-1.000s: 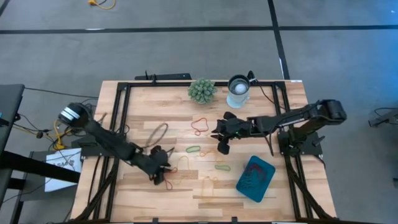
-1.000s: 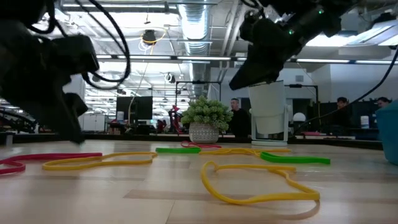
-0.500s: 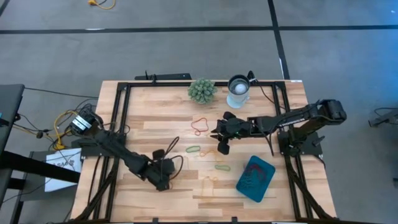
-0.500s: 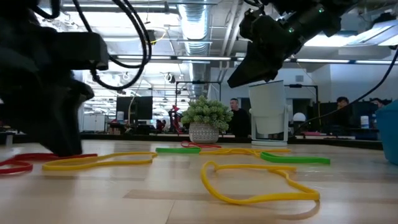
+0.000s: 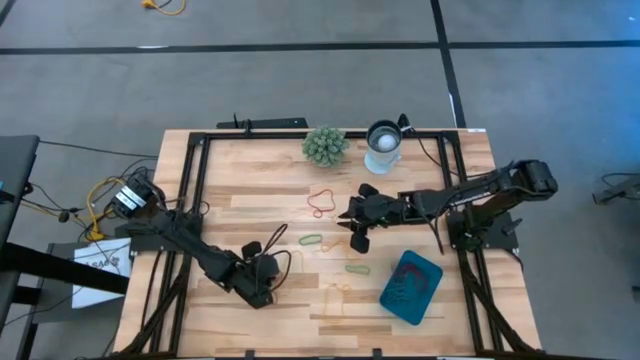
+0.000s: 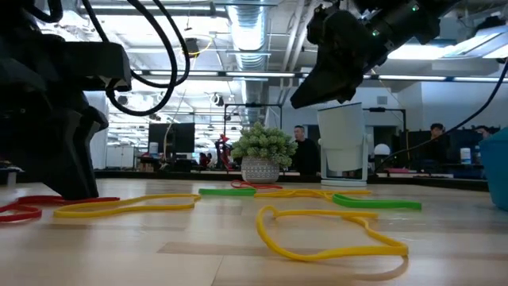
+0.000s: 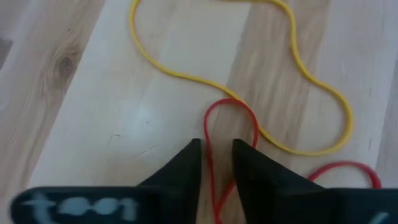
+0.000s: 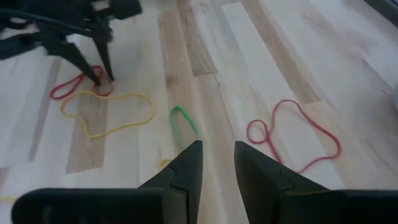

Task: Pick and place items into bin
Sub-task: Put the red rubber band into the blue bin

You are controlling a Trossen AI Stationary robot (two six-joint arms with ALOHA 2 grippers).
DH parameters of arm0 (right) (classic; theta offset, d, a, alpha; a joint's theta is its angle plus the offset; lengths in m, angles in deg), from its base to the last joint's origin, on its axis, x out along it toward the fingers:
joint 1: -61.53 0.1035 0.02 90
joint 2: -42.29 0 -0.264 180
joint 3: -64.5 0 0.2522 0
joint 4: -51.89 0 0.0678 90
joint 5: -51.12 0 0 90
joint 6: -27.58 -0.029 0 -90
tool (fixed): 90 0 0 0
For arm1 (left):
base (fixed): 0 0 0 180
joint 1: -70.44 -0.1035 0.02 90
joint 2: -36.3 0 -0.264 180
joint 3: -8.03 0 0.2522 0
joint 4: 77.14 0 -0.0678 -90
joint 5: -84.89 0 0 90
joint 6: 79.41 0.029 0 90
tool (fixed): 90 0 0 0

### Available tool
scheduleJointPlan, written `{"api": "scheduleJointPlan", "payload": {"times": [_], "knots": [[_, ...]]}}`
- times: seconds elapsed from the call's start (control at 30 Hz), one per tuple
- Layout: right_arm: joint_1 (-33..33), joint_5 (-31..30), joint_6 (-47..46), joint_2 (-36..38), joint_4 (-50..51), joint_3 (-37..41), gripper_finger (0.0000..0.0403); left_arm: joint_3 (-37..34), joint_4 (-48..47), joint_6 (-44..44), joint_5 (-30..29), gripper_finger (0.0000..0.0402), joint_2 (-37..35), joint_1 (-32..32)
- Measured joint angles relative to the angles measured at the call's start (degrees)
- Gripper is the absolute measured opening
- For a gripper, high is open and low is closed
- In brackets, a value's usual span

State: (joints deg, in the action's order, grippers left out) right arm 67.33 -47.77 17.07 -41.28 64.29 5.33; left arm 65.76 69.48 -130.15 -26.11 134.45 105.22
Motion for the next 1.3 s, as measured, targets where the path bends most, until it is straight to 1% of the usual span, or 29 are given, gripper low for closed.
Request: {"api": "scheduleJointPlan", "payload": {"times": [0.1,0.17,0.37,0.43,0.53,0.63,0.77,0.9,1.03,1.13,1.27,1.3], "knots": [[1.18,0.01,-0.15,0.00,0.02,0.00,0.0087,-0.77,0.81,-4.63,0.48,0.0027,-0.04,-1.31],[1.93,0.00,-0.15,0.00,0.02,0.00,0.0087,-0.82,1.01,-6.01,1.12,0.0008,-0.04,-2.06],[4.37,-0.02,-0.13,0.00,0.14,0.00,0.0087,-0.70,6.09,-5.83,1.38,0.0001,0.04,-3.19],[5.21,-0.02,-0.12,0.00,0.47,0.00,0.0087,1.20,3.95,-4.76,1.56,0.0000,0.49,-3.29],[6.29,-0.02,-0.11,0.00,0.91,0.00,0.0087,3.93,-2.64,-4.57,2.10,0.0000,0.76,-3.31],[7.10,-0.03,-0.08,0.00,1.11,0.00,0.0087,5.25,-6.12,-3.75,4.49,0.0000,0.80,-3.42],[7.75,-0.07,-0.06,0.00,1.13,0.00,0.0087,5.29,-6.17,1.47,6.89,0.0000,0.70,-3.47],[8.10,-0.17,-0.06,0.00,1.14,0.00,0.0087,5.33,-6.29,0.85,7.32,0.0000,0.68,-3.96],[8.07,-0.17,-0.01,0.00,1.14,0.00,0.0087,5.83,-6.66,0.22,10.00,0.0000,0.66,-5.31],[8.07,-0.17,0.21,0.00,1.14,0.00,0.0087,6.50,-6.85,1.01,9.52,0.0000,0.70,-5.69],[8.07,-0.20,0.46,0.00,1.14,0.00,0.0087,6.92,-6.57,7.01,11.09,0.0000,0.70,-7.04],[8.07,-0.18,0.47,0.00,1.13,0.00,0.0087,6.92,-6.45,7.36,11.37,0.0000,0.68,-7.38]]}}
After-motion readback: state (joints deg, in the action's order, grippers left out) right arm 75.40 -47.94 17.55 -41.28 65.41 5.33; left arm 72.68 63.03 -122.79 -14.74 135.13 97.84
